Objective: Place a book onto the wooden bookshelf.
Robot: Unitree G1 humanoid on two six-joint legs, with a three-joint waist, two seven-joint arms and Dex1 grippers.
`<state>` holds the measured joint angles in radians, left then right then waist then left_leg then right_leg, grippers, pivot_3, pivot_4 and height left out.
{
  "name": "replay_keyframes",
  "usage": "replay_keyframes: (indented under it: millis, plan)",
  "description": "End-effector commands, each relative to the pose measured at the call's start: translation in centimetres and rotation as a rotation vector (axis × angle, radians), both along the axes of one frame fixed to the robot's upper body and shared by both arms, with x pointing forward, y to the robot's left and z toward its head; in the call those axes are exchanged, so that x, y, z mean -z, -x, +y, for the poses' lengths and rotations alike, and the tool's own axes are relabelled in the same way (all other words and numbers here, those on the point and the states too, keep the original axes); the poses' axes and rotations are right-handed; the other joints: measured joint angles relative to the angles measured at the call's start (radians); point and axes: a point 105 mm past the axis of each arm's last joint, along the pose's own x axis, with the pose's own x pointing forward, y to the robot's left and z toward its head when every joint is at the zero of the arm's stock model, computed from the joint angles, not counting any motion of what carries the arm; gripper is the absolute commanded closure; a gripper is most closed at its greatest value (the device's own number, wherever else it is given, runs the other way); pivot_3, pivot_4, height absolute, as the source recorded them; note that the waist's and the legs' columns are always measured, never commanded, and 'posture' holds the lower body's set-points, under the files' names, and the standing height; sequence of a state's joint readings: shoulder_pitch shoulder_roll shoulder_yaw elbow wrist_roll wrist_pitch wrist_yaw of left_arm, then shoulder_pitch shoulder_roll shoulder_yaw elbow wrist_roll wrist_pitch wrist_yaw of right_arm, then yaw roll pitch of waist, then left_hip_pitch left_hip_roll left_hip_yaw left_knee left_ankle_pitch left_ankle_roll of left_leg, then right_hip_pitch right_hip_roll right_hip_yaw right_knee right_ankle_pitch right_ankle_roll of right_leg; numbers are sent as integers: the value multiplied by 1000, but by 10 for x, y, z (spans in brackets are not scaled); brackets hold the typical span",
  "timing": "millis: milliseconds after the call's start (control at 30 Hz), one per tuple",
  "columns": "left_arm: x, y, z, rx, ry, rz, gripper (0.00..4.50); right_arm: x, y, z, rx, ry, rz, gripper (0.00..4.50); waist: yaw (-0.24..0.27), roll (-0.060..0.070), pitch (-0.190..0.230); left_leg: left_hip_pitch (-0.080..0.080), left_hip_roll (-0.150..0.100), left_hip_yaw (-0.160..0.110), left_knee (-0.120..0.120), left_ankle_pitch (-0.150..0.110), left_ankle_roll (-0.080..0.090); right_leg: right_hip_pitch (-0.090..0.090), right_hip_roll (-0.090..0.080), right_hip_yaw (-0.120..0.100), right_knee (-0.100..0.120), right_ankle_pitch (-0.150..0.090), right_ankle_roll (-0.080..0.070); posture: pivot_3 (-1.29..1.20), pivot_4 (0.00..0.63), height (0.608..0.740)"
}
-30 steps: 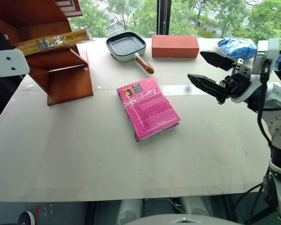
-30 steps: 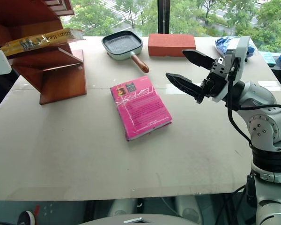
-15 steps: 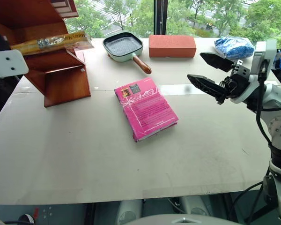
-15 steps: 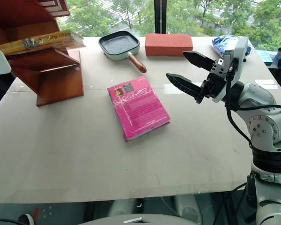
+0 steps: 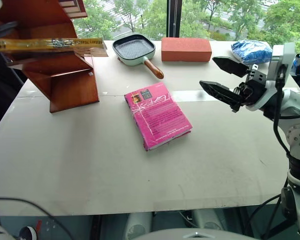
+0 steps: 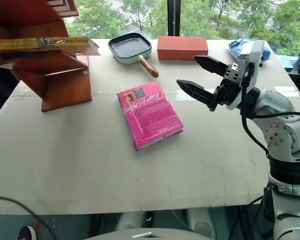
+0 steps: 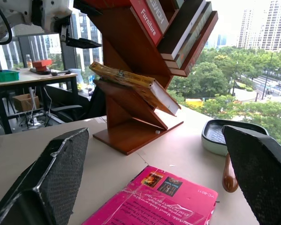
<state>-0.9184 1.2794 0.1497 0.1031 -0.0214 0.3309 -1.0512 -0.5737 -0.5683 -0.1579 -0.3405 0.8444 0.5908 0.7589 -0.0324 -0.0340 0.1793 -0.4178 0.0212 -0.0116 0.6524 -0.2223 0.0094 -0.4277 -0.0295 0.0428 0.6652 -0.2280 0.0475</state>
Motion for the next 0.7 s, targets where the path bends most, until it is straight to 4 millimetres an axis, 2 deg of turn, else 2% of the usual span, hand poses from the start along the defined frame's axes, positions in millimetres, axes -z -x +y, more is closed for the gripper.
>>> replay_keyframes:
  millis: [33,100,133,233,333,400,467,500,533,600,633,700]
  plan:
    - [42,23,-47,249,183,287,87,-5,5,3,-16,7,-36,0,-11,0,0,0,0,0,0,0,0,0,0,0,1,0,0,0,150,740]
    - [83,38,-63,305,251,509,87,-4,6,1,-10,10,-36,0,-30,1,1,1,1,2,0,0,0,-1,2,3,2,0,0,0,150,740]
    - [93,43,-66,313,277,559,87,-4,7,0,-7,11,-36,0,-34,1,1,2,1,2,0,0,0,-1,2,4,3,0,0,0,150,740]
    - [120,44,-88,434,473,575,87,-2,7,-3,13,17,-31,0,-29,1,1,2,2,1,0,0,0,-3,3,3,6,0,-1,0,150,740]
    - [143,49,-102,494,588,602,87,2,8,-5,25,18,-23,0,-19,1,1,3,1,0,1,0,0,-3,4,3,8,0,-1,0,150,740]
    - [173,51,-112,484,708,619,87,23,5,-13,73,84,8,0,-11,3,-1,3,1,1,2,0,0,-2,4,5,8,0,-1,0,150,740]
    - [202,48,-111,374,767,593,87,47,4,-23,114,113,72,0,-6,3,-3,4,1,2,2,0,0,0,2,5,6,0,-1,0,150,740]
    - [209,48,-111,360,792,577,87,60,2,-29,144,135,103,0,-5,2,-3,5,1,2,2,0,0,1,1,5,6,0,0,0,150,740]
    - [210,44,-110,346,819,518,87,74,2,-35,171,155,135,0,1,1,-3,4,1,1,2,0,0,1,2,4,6,0,-1,0,150,740]
    - [201,22,-106,271,918,331,87,96,2,-43,202,196,176,0,13,2,-3,4,0,0,3,0,0,1,2,3,5,0,-1,0,150,740]
    - [195,13,-109,264,958,260,87,102,2,-45,207,204,186,0,23,6,-5,4,0,0,3,0,0,1,2,3,5,0,-1,0,150,740]
    - [178,-7,-117,250,1025,97,87,101,1,-43,204,184,179,0,28,7,-5,9,-1,1,7,0,0,11,1,-1,4,0,0,0,150,740]
